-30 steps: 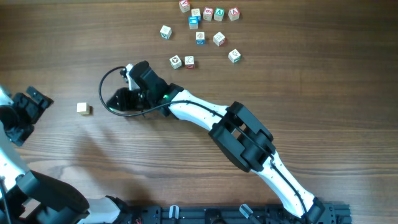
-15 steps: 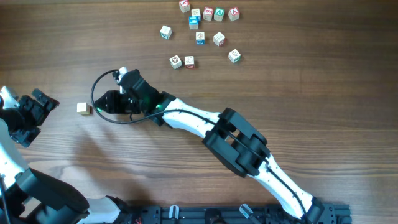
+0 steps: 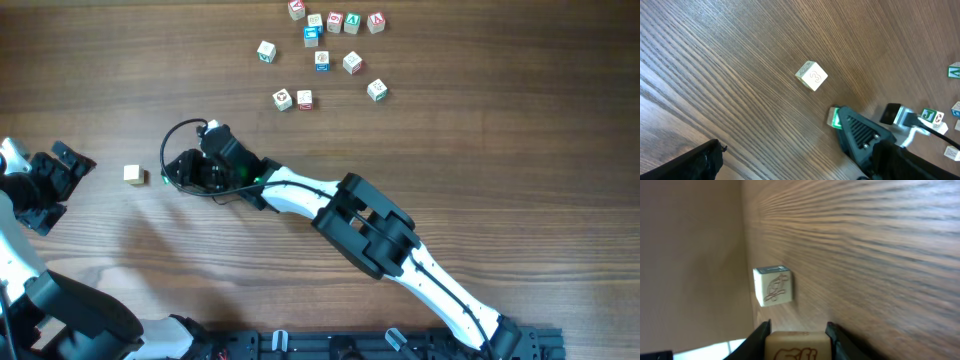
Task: Form a horizontal line
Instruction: 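Carry the picture block left and place it beside the 'P' block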
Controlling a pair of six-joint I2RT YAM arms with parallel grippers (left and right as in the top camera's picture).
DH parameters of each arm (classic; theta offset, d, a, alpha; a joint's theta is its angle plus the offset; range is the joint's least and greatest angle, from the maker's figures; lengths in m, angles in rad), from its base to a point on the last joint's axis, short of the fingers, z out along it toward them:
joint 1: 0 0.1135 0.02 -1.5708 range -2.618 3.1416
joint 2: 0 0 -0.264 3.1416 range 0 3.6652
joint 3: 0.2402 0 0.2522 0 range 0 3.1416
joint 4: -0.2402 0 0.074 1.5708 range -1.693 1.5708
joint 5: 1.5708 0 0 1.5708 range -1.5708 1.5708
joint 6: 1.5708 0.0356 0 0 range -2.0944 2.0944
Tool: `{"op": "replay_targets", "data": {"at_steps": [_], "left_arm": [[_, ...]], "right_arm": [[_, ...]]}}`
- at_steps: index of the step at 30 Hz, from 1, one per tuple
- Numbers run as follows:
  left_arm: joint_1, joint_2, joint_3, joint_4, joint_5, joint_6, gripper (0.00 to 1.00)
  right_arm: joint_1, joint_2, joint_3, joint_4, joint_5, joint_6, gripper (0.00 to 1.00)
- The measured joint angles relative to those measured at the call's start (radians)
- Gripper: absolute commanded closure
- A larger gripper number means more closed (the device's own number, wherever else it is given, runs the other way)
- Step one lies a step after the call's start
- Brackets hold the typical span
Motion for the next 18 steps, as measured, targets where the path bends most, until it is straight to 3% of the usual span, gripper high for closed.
{"op": "replay_targets", "data": {"at_steps": [4, 9, 12, 15, 18], "left_arm": [[0.0, 0.0, 0.0, 0.0, 0.0, 0.0, 0.0], [0.0, 0.0, 0.0, 0.0, 0.0, 0.0, 0.0], [0.0, 0.0, 0.0, 0.0, 0.0, 0.0, 0.0], [0.0, 0.0, 0.0, 0.0, 0.0, 0.0, 0.0], [0.0, 0.0, 0.0, 0.0, 0.0, 0.0, 0.0]], "right_arm": [[0.003, 0.003, 0.003, 0.026, 0.001, 0.011, 0.31], [0.005, 0.002, 0.014, 0.035, -0.004, 0.018, 0.16], [0.005, 0.0, 0.019, 0.037, -0.017, 0.011, 0.12], [0.005, -0.002, 0.022, 0.039, -0.026, -0.002, 0.01], [-0.001, -0.003, 0.037, 0.018, -0.047, -0.037, 0.01]]}}
